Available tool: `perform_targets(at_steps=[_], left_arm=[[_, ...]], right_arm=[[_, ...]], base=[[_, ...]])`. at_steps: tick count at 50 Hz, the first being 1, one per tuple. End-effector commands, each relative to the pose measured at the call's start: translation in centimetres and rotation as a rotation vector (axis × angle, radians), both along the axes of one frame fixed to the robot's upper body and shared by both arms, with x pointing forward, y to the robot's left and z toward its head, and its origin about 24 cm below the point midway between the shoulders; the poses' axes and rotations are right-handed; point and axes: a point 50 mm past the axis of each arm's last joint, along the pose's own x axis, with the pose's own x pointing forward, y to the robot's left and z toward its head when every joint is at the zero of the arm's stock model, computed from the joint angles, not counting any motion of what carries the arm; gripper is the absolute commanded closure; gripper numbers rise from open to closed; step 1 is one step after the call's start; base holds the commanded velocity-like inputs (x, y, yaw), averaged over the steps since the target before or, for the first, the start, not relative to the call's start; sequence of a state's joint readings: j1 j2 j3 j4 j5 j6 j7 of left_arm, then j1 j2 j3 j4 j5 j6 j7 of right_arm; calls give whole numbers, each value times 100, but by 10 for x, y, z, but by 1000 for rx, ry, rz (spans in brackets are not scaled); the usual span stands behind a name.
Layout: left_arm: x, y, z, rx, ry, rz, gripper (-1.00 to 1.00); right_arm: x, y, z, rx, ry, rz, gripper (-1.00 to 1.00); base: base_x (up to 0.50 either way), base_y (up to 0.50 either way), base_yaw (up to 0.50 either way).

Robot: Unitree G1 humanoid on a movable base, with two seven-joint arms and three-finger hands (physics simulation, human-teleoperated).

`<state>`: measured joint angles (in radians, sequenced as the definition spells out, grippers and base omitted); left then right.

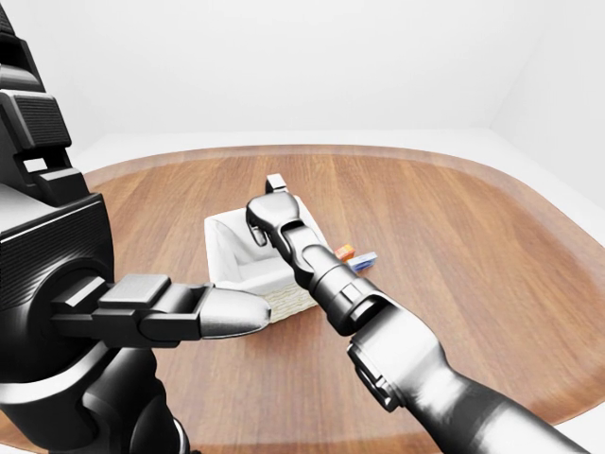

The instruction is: Pick up the alphabet soup and put it in the basket.

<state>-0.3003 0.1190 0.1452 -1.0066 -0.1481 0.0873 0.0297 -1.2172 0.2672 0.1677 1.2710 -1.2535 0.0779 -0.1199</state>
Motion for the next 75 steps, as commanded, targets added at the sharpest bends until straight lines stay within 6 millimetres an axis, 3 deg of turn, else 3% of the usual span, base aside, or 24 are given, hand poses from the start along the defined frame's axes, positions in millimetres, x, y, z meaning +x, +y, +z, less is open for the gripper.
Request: perform_targets(at_steps=[1, 23, 48, 49, 50, 51, 75], left_arm=[[2, 0, -1, 9, 9, 12, -100], [-2, -2, 0, 14, -5, -8, -100], [-1, -1, 0, 5, -4, -10, -100], [-1, -1, 0, 5, -3, -10, -100], [-1, -1, 0, 5, -2, -10, -100], [-1, -1, 0, 5, -2, -11, -100], [-2, -1, -1, -7, 0, -40, -100]], right_arm=[[-2, 4, 3, -33, -60, 11, 95], [-7, -4, -25, -62, -45, -4, 95], [-6, -2, -18, -78, -68, 6, 95], [-6, -1, -18, -79, -67, 6, 49], [-6, -2, -19, -82, -67, 6, -94], [-6, -2, -20, -105, -69, 15, -100], [-4, -5, -16, -82, -79, 13, -100]], base=[[0, 0, 0], [0, 0, 0], [0, 0, 0], [0, 0, 0], [0, 0, 0], [0, 0, 0], [0, 0, 0]])
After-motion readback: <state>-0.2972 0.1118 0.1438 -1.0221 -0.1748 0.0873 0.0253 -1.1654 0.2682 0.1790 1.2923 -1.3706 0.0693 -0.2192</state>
